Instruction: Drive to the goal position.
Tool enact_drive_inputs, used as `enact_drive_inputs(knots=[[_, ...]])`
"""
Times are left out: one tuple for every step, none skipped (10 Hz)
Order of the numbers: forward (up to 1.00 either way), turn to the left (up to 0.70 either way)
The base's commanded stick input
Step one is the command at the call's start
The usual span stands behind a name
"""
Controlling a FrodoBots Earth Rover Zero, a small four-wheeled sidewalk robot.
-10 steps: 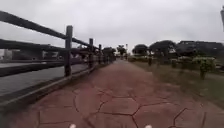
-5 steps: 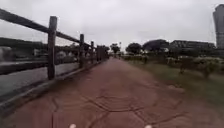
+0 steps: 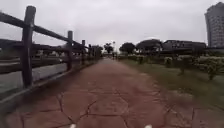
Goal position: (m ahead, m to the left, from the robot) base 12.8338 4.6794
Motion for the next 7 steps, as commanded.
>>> enact_drive_inputs(knots=[[1.0, 0.0], [1.0, 0.0], [1.0, 0.0], [1.0, 0.0], [1.0, 0.0], [1.0, 0.0], [1.0, 0.0]])
